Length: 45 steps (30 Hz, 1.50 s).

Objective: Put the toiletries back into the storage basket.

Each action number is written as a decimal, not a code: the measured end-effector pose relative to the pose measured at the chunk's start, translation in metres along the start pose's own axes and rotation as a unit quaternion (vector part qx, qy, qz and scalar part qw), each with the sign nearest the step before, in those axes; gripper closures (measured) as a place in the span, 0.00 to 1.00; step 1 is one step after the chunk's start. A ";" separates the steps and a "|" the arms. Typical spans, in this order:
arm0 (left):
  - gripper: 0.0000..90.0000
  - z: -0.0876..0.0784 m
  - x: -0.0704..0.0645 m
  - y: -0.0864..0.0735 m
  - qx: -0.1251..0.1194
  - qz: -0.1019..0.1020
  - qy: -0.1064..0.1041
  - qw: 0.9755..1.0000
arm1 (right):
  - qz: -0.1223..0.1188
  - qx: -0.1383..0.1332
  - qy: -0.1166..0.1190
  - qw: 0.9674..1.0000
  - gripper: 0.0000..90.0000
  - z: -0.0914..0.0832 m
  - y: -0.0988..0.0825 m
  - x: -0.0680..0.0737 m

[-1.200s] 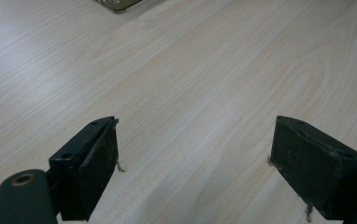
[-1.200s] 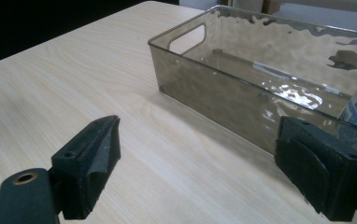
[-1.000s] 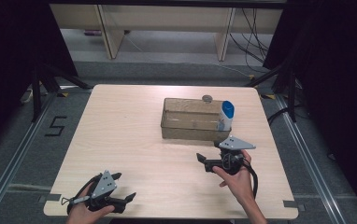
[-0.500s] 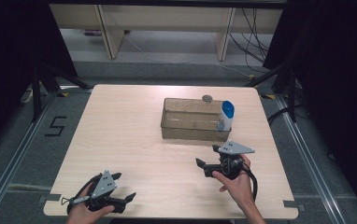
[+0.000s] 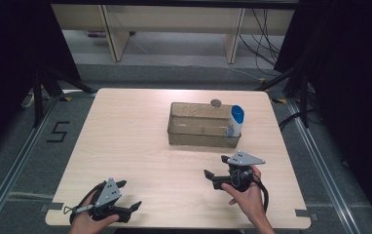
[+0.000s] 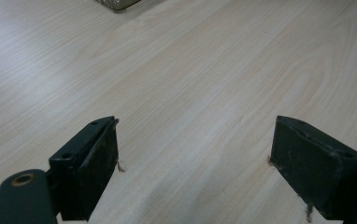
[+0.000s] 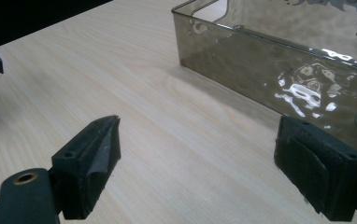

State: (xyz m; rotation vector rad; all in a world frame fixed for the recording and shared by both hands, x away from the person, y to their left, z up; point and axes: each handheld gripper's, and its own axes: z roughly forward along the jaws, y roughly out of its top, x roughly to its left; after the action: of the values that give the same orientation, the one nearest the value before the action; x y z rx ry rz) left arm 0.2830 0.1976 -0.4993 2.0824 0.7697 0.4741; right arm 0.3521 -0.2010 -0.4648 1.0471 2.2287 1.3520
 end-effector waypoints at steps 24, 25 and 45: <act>0.16 0.000 -0.001 0.000 -0.007 -0.008 -0.003 1.000 | 0.006 0.005 0.020 1.000 0.18 -0.011 -0.014 0.010; 0.17 0.000 -0.001 0.000 -0.007 -0.007 -0.003 1.000 | 0.019 0.006 0.030 0.999 0.18 -0.011 -0.015 0.011; 0.16 0.000 -0.001 0.000 -0.006 -0.011 -0.001 1.000 | 0.023 0.010 0.027 0.999 0.17 -0.030 -0.032 0.011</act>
State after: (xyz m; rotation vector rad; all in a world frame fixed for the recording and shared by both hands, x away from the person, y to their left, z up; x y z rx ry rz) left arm 0.2821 0.1970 -0.4988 2.0615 0.7856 0.4634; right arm 0.3132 -0.2204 -0.4769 1.0868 2.2753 1.3956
